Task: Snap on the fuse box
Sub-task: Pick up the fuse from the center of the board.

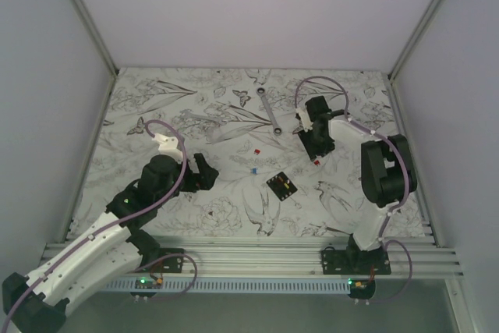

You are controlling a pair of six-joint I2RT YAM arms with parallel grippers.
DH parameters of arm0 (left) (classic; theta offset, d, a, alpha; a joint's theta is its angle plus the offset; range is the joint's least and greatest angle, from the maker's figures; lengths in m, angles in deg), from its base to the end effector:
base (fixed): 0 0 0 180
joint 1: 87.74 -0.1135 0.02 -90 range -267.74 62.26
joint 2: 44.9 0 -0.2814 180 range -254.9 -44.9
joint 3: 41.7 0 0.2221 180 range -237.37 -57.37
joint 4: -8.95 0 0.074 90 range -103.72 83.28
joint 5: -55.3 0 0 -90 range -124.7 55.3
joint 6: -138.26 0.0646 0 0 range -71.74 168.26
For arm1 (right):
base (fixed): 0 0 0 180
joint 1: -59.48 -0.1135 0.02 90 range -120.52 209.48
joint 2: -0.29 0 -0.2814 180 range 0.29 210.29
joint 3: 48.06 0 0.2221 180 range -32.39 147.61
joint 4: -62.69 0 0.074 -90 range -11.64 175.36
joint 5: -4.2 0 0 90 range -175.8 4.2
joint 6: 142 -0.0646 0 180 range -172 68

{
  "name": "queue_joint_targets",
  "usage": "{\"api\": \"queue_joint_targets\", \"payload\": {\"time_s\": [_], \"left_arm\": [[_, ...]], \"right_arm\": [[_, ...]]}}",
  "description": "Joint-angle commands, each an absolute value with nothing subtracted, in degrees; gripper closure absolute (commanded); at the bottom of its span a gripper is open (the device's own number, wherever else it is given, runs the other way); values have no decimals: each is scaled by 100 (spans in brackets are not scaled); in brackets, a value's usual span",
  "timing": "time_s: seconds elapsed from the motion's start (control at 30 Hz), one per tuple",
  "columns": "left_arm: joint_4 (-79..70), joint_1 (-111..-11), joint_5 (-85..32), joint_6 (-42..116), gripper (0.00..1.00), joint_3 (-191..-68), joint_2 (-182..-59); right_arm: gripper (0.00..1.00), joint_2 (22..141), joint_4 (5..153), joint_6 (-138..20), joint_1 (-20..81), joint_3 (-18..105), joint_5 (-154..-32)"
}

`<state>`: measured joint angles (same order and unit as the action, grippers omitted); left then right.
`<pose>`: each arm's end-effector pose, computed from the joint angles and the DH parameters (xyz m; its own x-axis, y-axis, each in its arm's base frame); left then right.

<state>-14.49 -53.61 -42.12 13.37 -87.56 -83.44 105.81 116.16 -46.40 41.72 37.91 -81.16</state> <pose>0.1312 -0.0788 0.2788 -0.4480 -0.3816 -0.8085 0.2407 0.8195 -0.5201 0.3302 0.1003 0.1780 -0.8790 -0.3837 -0.2831 -0.3691 0.9234 -0.1055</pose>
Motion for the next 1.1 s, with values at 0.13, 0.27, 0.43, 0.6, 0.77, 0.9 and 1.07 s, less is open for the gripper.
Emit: {"api": "queue_joint_targets", "payload": {"time_s": [0.13, 0.27, 0.43, 0.6, 0.77, 0.9, 1.07], "left_arm": [[-1522, -5381, -4254, 1387, 0, -8673, -8238], [-1524, -5381, -4234, 1376, 0, -8664, -8187], [-1524, -5382, -4217, 1368, 0, -8657, -8163], [-1524, -5381, -4217, 1371, 0, -8655, -8150], [-1516, -5380, -4209, 1355, 0, -8655, -8155], [-1524, -5381, -4201, 1360, 0, -8646, -8155], [-1524, -5381, -4181, 1349, 0, -8646, -8144]], "right_arm": [[54, 10924, 12039, -4223, 4172, 4134, -8174], [54, 11018, 12108, -4201, 4172, 4152, -8195], [55, 11126, 12125, -4147, 4172, 4189, -8218], [58, 11279, 12136, -4110, 4181, 4201, -8244], [63, 11319, 12107, -4077, 4231, 4130, -8311], [66, 11343, 11983, -4040, 4313, 4090, -8416], [72, 11372, 11833, -4076, 4400, 4038, -8500]]}}
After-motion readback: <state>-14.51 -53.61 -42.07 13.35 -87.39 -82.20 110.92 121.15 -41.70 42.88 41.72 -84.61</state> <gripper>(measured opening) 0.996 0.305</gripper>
